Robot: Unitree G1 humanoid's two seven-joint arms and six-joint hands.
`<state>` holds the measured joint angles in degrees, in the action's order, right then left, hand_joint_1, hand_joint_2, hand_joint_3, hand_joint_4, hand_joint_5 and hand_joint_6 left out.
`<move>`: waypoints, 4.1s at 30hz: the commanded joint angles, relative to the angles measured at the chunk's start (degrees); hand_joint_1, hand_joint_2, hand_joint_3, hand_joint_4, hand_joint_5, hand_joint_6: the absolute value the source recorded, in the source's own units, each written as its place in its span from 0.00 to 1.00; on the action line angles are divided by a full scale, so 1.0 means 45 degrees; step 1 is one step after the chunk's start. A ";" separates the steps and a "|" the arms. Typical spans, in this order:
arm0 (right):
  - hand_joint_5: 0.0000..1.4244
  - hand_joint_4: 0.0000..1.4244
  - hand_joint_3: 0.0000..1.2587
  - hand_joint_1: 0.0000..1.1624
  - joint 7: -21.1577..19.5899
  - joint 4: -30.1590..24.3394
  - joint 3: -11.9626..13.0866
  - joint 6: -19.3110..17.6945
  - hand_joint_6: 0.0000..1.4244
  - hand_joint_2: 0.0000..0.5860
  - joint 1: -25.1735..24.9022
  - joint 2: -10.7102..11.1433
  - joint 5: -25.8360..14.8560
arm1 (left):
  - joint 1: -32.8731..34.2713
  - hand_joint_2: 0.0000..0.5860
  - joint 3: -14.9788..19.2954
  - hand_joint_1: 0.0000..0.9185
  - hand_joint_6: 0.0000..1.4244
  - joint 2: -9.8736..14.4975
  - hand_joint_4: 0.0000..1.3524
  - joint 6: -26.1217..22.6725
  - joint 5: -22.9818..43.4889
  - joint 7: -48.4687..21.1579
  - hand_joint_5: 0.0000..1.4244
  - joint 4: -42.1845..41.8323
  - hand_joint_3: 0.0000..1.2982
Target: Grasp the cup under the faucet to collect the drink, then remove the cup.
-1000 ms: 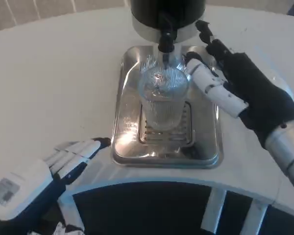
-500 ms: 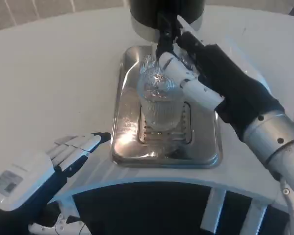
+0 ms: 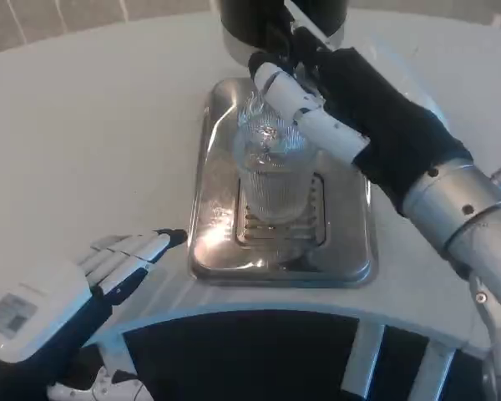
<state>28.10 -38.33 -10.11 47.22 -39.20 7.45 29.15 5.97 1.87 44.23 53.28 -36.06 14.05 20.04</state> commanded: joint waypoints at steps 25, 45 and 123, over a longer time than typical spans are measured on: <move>0.00 0.00 0.00 0.10 -0.0069 0.1516 -0.1545 -0.0338 0.00 0.86 -0.1403 0.1687 -0.1501 | 0.0388 0.12 -0.0123 0.10 0.09 0.0115 0.04 -0.0069 0.0197 -0.0098 0.08 0.0800 0.07; 0.00 0.00 0.00 0.03 0.0353 0.1341 -0.3366 -0.1861 0.00 0.84 -0.1538 0.3075 0.0892 | 0.1242 0.12 -0.0767 0.10 0.09 -0.0132 0.04 -0.0377 0.0170 -0.0130 0.08 0.1400 0.07; 0.00 0.00 0.00 0.05 0.1691 0.1162 -0.3514 -0.2998 0.00 0.89 -0.0465 0.1750 0.3717 | 0.4383 0.07 -0.1213 0.35 0.06 -0.4133 0.00 -0.5497 0.2766 -0.1729 0.16 0.1277 0.00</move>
<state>32.94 -33.93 -23.61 35.37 -42.18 16.24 47.15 24.92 -3.36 25.84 27.79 -23.21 5.07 24.19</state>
